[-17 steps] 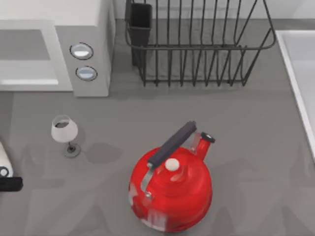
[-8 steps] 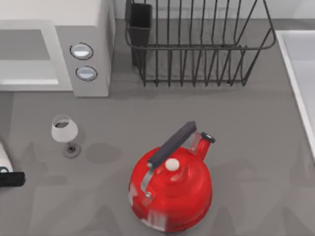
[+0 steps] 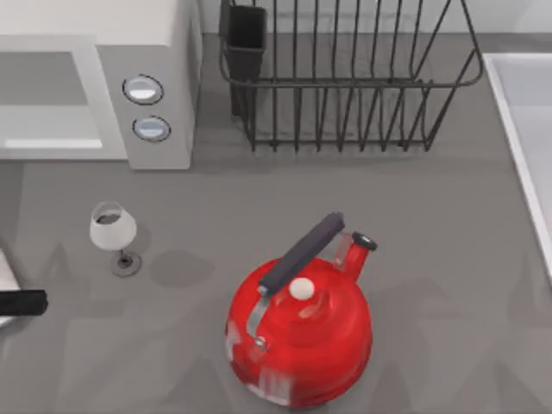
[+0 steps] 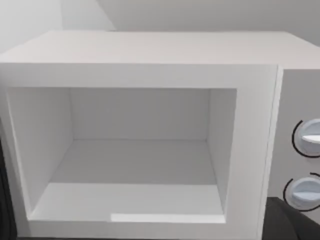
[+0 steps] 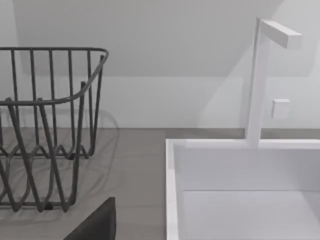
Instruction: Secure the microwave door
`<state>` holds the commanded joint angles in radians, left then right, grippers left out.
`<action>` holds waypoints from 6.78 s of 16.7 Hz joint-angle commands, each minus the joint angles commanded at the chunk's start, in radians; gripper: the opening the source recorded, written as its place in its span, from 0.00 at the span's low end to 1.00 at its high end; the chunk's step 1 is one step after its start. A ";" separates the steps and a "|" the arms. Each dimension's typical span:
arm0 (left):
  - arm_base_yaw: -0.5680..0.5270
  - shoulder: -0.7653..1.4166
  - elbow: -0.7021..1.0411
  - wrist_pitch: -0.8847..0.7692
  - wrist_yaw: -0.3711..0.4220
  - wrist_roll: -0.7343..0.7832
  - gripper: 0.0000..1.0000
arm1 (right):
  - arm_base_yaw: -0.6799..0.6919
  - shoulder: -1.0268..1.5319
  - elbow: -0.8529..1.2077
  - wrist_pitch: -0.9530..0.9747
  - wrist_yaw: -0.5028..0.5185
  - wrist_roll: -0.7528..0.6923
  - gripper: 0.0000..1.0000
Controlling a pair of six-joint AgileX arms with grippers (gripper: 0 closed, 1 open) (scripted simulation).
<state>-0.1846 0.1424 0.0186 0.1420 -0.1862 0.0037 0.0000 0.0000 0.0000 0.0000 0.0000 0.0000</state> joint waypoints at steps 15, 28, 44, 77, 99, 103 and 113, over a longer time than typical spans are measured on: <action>0.059 -0.149 0.058 -0.230 0.052 0.018 0.00 | 0.000 0.000 0.000 0.000 0.000 0.000 1.00; 0.738 0.871 0.798 -0.626 0.516 0.546 0.00 | 0.000 0.000 0.000 0.000 0.000 0.000 1.00; 1.203 1.525 1.266 -0.868 0.842 0.887 0.00 | 0.000 0.000 0.000 0.000 0.000 0.000 1.00; 0.999 1.329 0.637 -0.308 0.743 0.669 0.00 | 0.000 0.000 0.000 0.000 0.000 0.000 1.00; 0.438 0.982 0.406 -0.233 0.358 0.205 0.00 | 0.000 0.000 0.000 0.000 0.000 0.000 1.00; 0.206 0.923 0.373 -0.235 0.203 0.053 0.00 | 0.000 0.000 0.000 0.000 0.000 0.000 1.00; 0.128 0.920 0.398 -0.251 0.142 -0.007 0.00 | 0.000 0.000 0.000 0.000 0.000 0.000 1.00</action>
<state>-0.0568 1.0620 0.4167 -0.1086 -0.0443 -0.0032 0.0000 0.0000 0.0000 0.0000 0.0000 0.0000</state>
